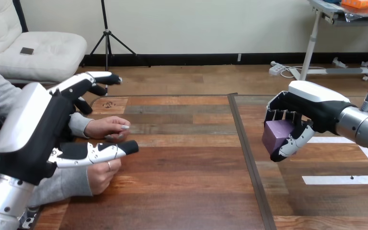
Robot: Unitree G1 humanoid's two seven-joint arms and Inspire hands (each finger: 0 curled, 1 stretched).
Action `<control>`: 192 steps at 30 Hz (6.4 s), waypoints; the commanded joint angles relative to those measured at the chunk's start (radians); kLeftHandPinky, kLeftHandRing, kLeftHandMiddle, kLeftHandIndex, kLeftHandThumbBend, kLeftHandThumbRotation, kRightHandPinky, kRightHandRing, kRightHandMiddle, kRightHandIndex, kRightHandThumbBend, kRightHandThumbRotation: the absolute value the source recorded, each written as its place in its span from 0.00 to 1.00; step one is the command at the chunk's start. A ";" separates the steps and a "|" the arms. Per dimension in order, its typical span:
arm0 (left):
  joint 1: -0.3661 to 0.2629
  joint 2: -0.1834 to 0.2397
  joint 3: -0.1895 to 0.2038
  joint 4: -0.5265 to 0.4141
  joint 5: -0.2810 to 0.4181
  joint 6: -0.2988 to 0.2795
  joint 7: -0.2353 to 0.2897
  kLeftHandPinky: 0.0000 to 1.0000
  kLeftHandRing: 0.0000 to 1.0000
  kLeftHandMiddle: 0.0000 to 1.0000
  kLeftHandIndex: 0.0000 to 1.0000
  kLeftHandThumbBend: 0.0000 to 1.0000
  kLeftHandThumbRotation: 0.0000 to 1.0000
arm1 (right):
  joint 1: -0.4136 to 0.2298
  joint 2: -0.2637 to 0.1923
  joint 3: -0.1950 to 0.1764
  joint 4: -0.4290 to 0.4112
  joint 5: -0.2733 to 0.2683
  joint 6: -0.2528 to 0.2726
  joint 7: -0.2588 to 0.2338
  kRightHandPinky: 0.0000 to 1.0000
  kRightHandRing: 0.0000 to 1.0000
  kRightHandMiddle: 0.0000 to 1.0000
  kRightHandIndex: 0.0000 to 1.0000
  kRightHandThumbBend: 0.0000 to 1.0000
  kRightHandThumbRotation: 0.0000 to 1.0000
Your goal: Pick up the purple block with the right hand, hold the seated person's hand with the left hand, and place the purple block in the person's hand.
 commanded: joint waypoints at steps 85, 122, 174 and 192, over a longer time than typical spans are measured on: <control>-0.260 0.230 -0.349 0.555 0.400 0.250 0.075 0.88 0.99 1.00 0.98 1.00 0.60 | -0.022 0.011 -0.019 0.018 -0.018 0.031 -0.047 0.35 0.40 0.45 0.44 0.80 0.00; -0.347 0.275 -0.443 0.761 0.436 0.285 0.193 0.89 0.98 0.99 0.95 1.00 0.52 | -0.017 0.011 -0.020 0.014 -0.014 0.039 -0.030 0.35 0.40 0.45 0.44 0.79 0.00; -0.374 0.294 -0.468 0.841 0.373 0.293 0.190 0.84 0.91 0.94 0.91 0.94 0.38 | -0.011 0.004 -0.020 0.015 -0.019 0.022 -0.041 0.36 0.40 0.45 0.44 0.80 0.00; -0.387 0.286 -0.490 0.843 0.353 0.284 0.200 0.56 0.68 0.72 0.74 0.91 0.05 | -0.012 0.012 -0.025 0.015 -0.010 0.031 -0.038 0.37 0.42 0.46 0.44 0.79 0.00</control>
